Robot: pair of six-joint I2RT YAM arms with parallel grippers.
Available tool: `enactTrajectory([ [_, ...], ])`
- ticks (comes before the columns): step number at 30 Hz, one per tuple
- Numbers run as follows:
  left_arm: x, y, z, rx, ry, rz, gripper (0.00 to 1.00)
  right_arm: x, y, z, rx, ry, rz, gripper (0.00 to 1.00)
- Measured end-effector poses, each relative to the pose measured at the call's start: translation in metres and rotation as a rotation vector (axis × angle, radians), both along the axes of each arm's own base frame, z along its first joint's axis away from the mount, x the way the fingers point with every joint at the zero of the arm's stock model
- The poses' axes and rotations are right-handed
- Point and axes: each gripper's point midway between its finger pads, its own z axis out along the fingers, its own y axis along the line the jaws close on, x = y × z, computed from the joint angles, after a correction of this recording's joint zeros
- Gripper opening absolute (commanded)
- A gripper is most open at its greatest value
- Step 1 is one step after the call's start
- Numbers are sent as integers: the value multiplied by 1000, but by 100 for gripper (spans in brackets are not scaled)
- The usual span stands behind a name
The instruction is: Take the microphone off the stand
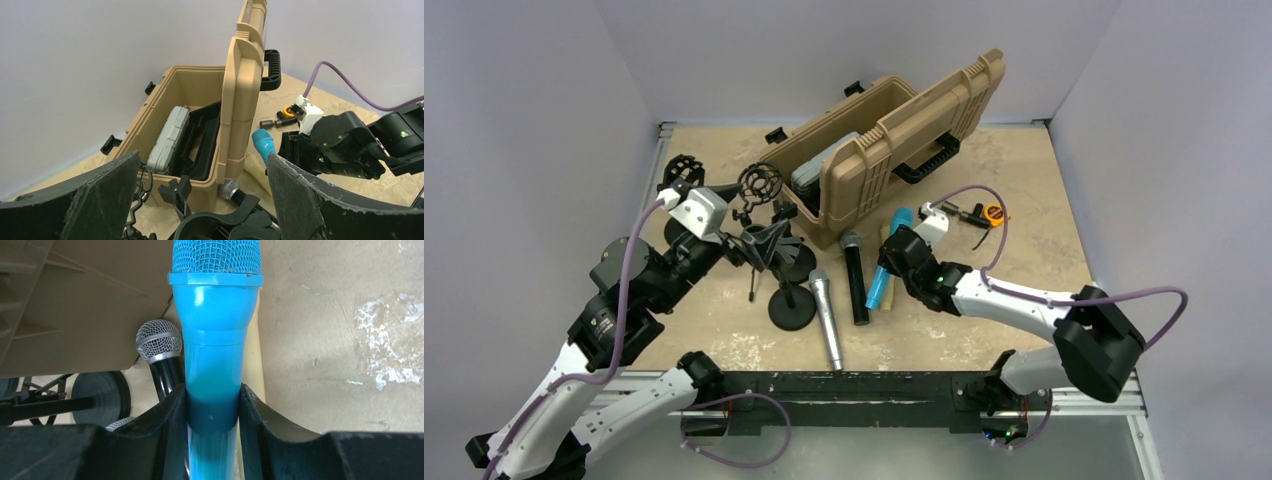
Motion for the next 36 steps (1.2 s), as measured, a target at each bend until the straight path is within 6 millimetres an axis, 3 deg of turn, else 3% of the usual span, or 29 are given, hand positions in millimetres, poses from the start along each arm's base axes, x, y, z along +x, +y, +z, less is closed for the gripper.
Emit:
enactTrajectory([
  [7,-6,9,-7,4,-29,14,95,13,14,-9,-88,30,71,0],
  [12,-14,18,4,-23,-77,23,95,7,20,-32,-161,87,167,0],
  [17,-15,18,5,-26,-85,23,95,6,27,-36,-191,97,228,0],
  [26,-14,19,5,-16,-94,32,95,12,40,-42,-208,93,286,12],
  [36,-9,17,-3,-1,-77,46,95,21,56,-33,-168,36,322,26],
])
